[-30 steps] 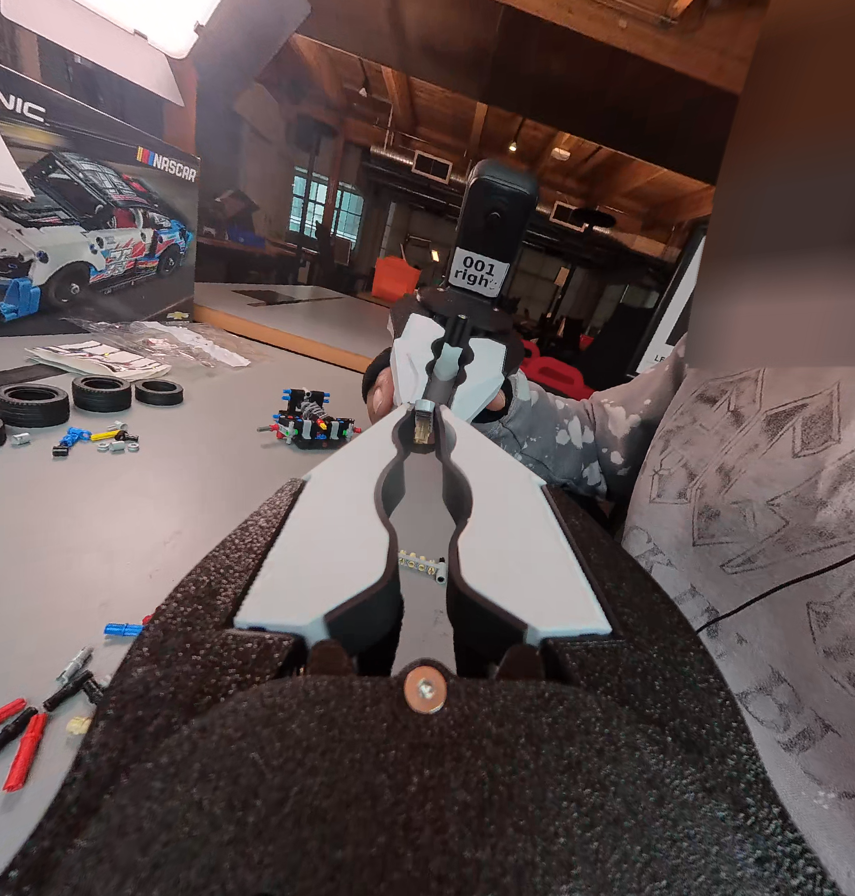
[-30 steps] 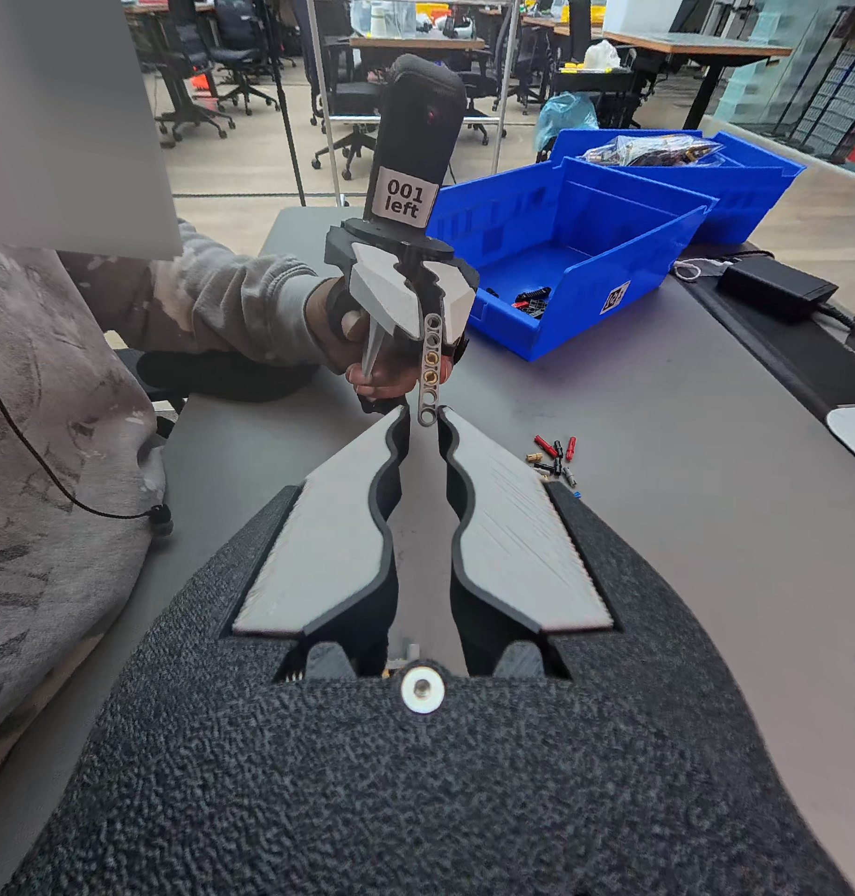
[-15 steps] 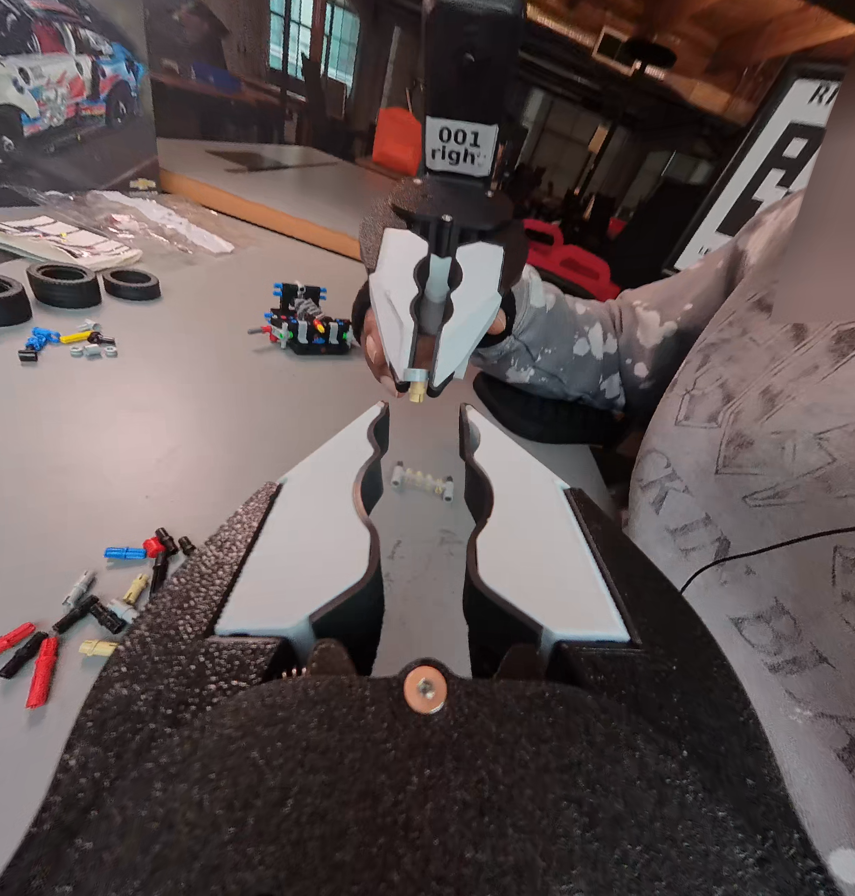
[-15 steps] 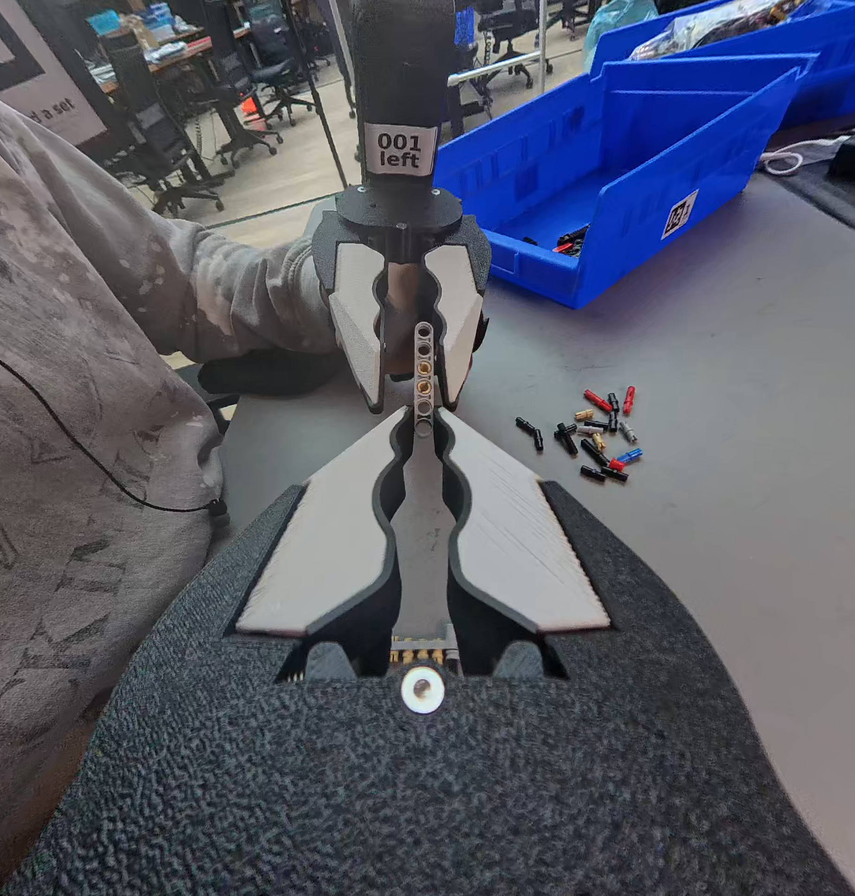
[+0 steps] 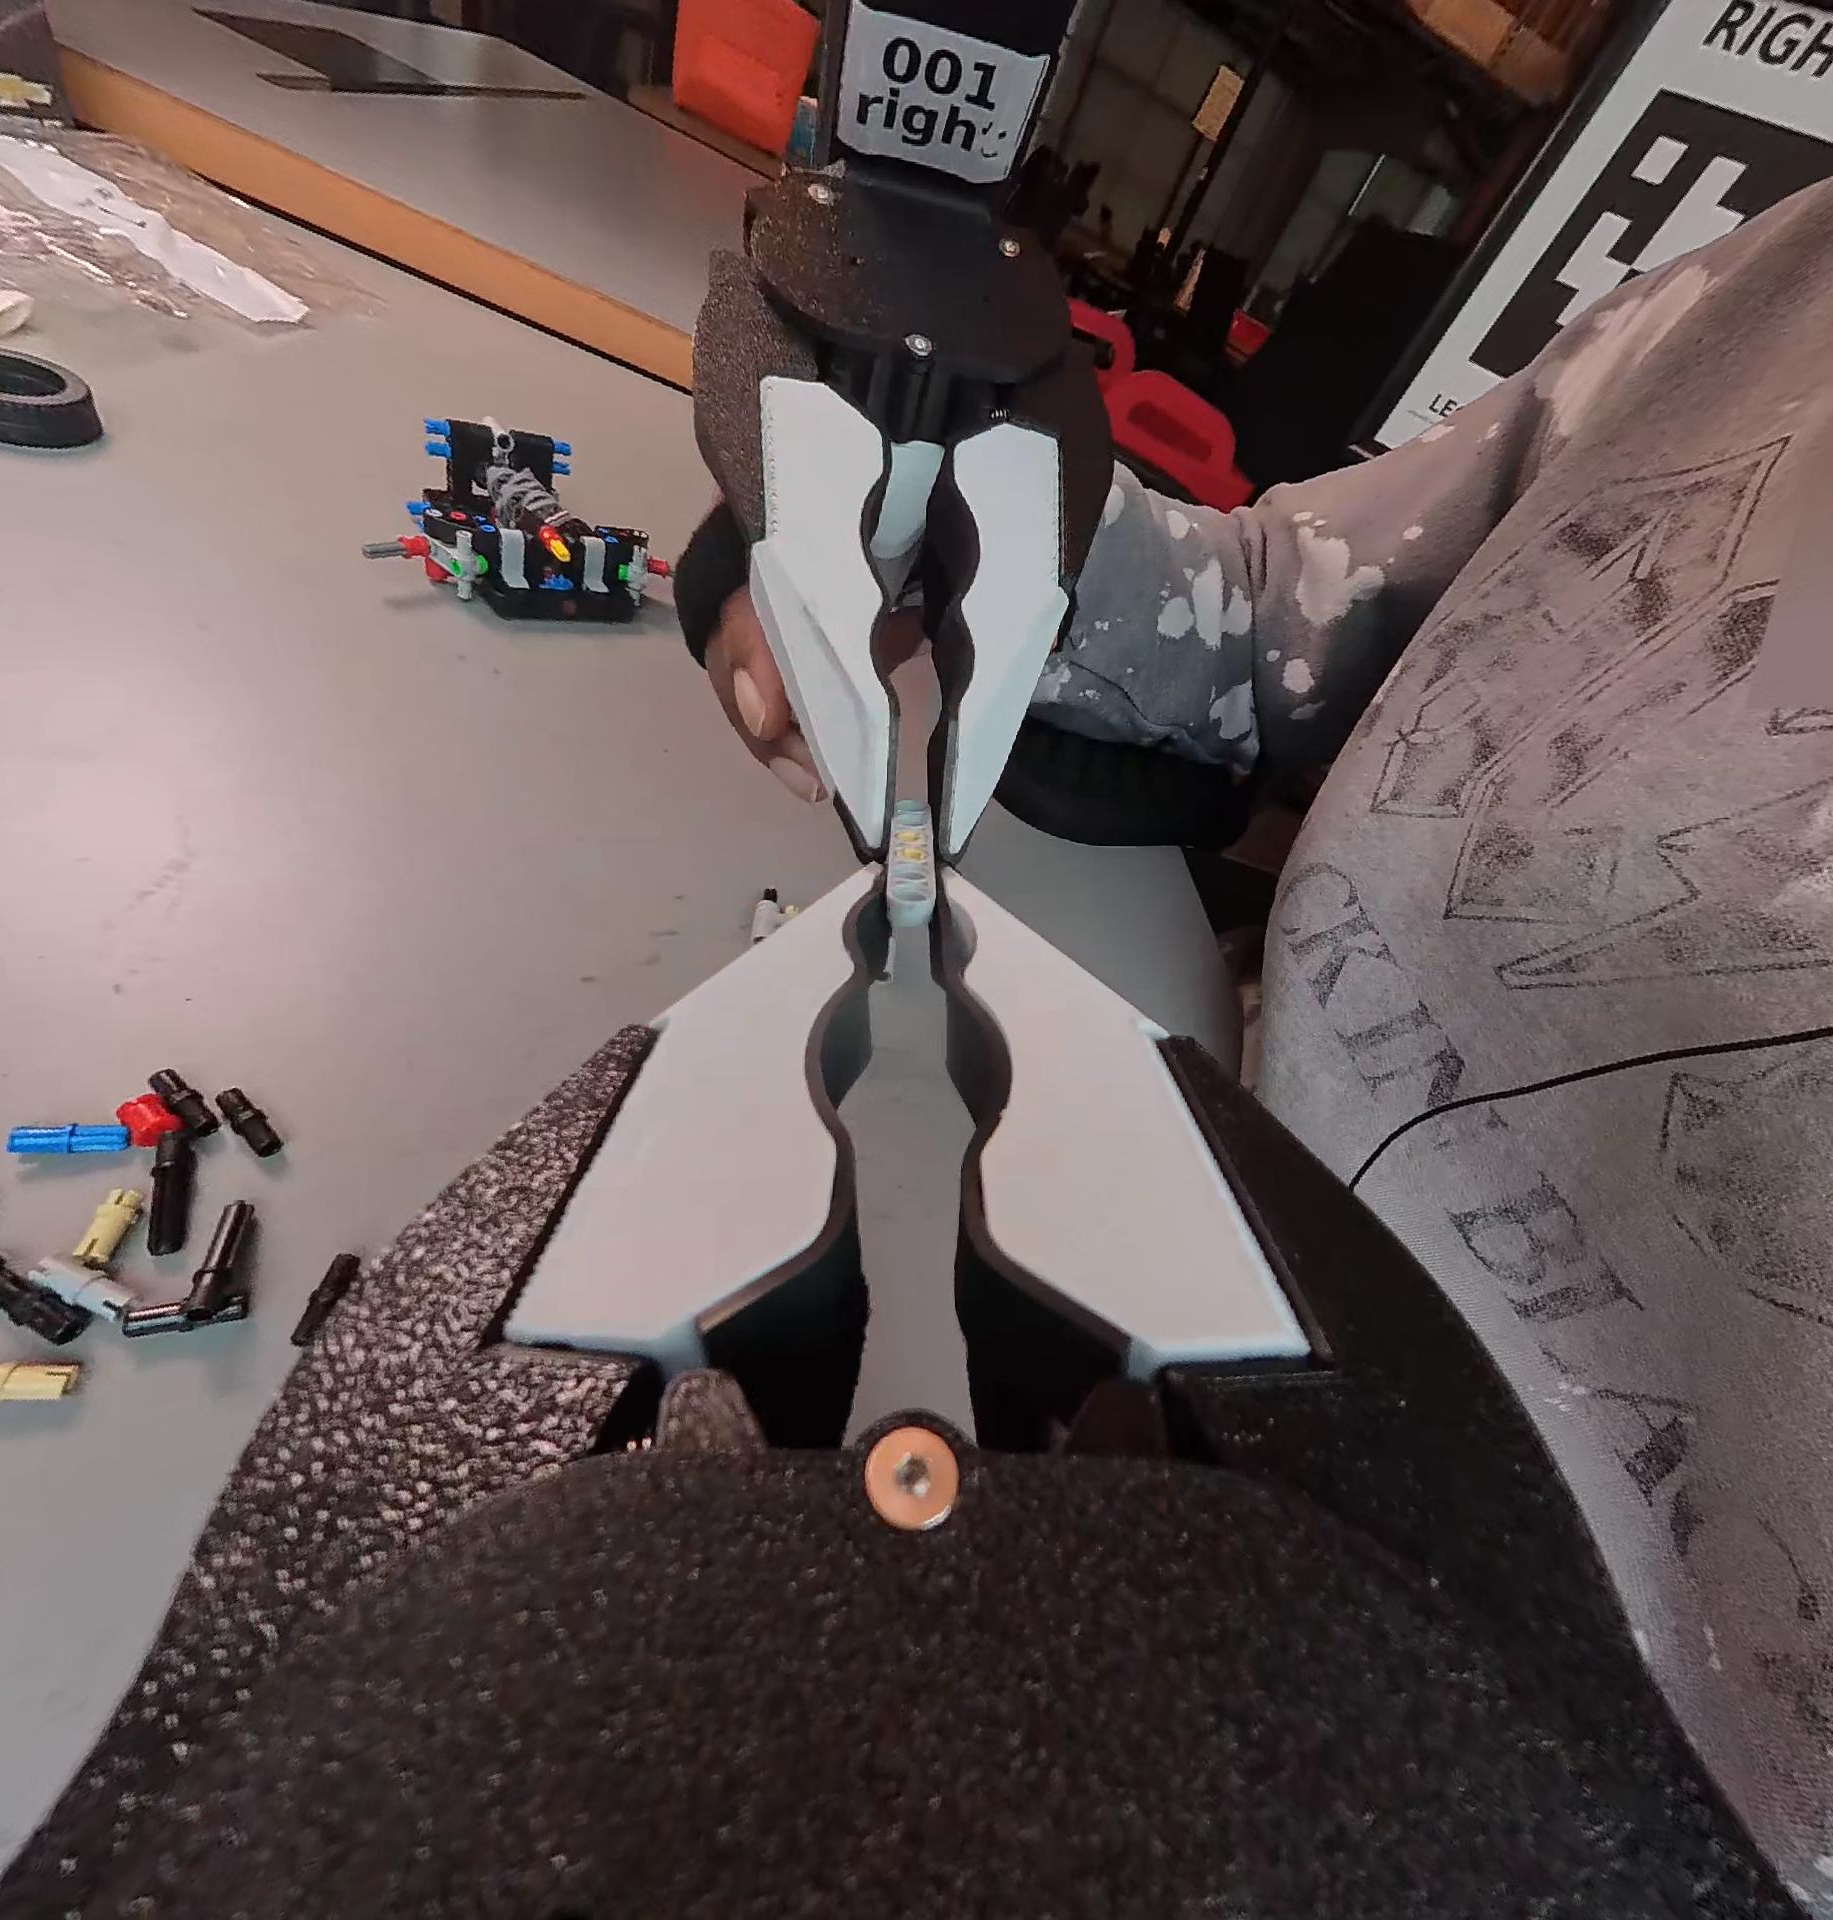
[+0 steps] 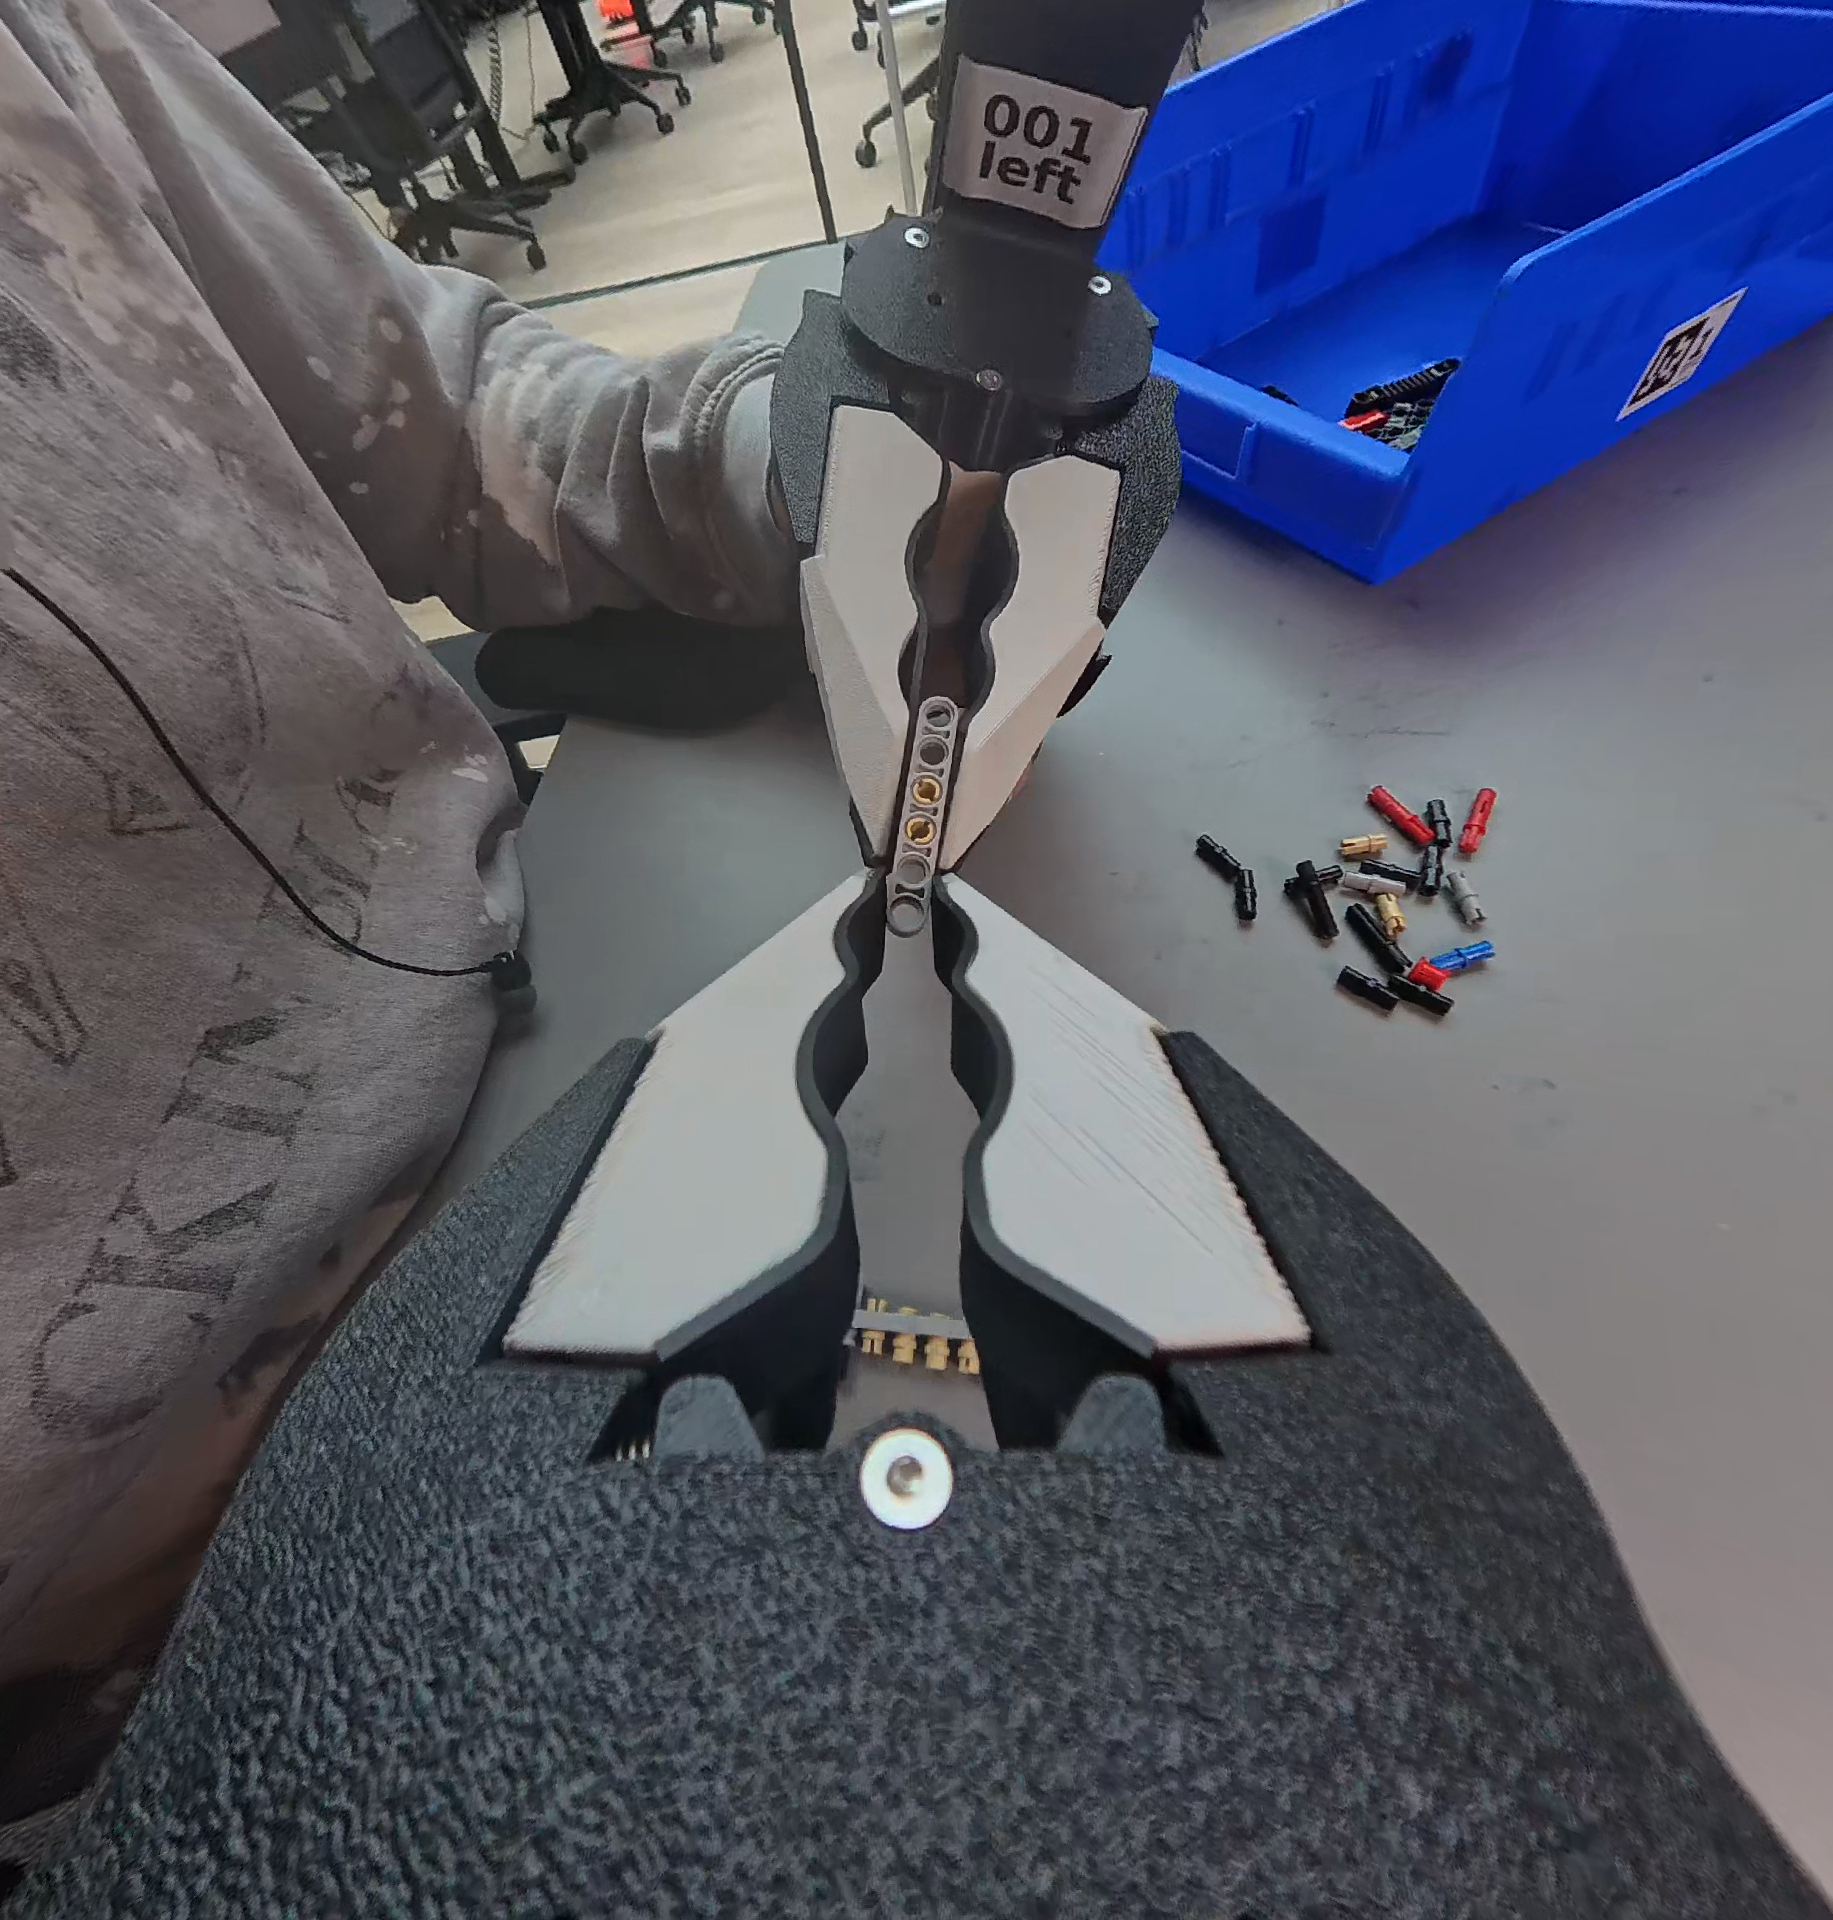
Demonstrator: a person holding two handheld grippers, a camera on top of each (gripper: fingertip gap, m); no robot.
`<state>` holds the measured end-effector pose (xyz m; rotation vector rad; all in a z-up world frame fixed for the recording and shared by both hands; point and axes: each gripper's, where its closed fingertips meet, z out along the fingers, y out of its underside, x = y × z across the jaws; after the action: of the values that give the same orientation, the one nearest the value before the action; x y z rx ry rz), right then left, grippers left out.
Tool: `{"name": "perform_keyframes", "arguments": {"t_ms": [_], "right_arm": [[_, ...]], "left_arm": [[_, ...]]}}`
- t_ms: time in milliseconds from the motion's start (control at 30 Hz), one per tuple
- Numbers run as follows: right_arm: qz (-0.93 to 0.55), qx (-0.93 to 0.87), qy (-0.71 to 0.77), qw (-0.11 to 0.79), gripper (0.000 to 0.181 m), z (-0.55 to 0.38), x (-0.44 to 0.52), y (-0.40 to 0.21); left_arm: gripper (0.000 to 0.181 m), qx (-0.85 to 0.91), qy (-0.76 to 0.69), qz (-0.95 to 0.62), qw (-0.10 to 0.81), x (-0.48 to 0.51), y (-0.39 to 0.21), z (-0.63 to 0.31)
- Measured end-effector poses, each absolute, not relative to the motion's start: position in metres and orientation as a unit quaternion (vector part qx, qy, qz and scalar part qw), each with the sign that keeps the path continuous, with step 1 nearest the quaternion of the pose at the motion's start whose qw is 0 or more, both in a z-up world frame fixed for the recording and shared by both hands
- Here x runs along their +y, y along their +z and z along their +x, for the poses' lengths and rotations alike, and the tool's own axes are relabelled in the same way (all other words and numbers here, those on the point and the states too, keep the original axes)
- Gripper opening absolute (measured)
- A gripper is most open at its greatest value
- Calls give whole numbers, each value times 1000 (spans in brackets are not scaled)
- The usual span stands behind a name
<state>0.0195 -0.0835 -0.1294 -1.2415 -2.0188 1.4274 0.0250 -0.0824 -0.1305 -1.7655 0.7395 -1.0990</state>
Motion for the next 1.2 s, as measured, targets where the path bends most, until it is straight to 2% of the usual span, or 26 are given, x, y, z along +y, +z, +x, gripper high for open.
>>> {"name": "perform_keyframes", "arguments": {"t_ms": [433,667,900,1133,1200], "right_arm": [[-456,-661,545,240,6,-3,-74,-125],[-502,-562,626,201,7,-14,-63,-115],[-492,-610,591,193,7,-8,-67,-131],[-463,-683,525,209,11,1,-74,-144],[-462,-687,518,214,8,1,-74,-145]], "left_arm": [[5,338,-322,-775,425,-76,-166,9],[5,283,-360,-769,446,-68,-152,1],[6,240,-430,-740,458,-66,-136,-1],[5,276,-404,-757,433,-73,-148,5],[5,282,-399,-759,431,-73,-149,6]]}}
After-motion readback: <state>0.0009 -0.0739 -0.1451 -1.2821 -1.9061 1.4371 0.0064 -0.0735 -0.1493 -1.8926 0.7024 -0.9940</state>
